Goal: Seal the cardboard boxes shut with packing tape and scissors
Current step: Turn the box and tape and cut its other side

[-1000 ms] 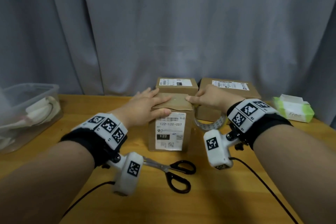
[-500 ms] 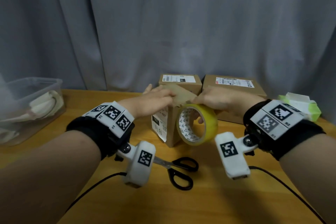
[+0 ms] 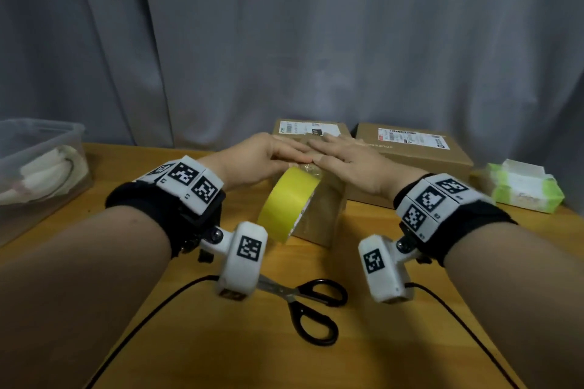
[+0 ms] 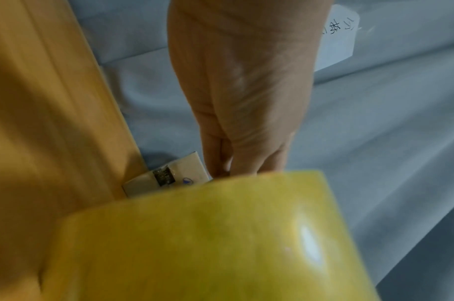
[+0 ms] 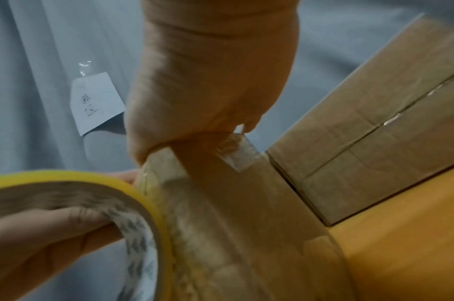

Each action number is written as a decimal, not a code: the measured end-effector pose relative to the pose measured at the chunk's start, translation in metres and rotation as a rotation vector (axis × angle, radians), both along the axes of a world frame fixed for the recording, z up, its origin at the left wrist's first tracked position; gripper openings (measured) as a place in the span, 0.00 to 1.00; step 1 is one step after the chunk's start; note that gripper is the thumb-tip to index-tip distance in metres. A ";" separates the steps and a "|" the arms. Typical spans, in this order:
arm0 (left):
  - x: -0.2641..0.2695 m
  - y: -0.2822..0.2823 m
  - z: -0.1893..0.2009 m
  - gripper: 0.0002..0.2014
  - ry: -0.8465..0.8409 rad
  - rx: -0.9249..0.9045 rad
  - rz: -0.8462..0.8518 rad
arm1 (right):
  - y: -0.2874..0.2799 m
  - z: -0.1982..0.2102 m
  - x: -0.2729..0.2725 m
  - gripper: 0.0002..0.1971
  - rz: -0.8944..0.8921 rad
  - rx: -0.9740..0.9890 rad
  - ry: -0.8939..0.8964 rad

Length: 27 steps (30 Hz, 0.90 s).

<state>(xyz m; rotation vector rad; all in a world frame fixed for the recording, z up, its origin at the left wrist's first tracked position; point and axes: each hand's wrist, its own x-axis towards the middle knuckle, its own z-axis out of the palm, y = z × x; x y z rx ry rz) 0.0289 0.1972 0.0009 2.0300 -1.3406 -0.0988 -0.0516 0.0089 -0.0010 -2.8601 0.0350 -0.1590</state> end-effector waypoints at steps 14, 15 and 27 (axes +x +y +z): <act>-0.042 0.027 0.010 0.21 0.039 -0.073 0.422 | 0.051 0.012 -0.003 0.38 -0.574 -0.255 0.231; -0.042 0.028 0.013 0.19 0.058 -0.105 0.425 | 0.053 0.013 -0.003 0.38 -0.587 -0.251 0.242; -0.034 0.034 -0.014 0.25 0.007 -0.014 0.439 | 0.060 0.012 -0.006 0.46 -0.622 -0.119 0.221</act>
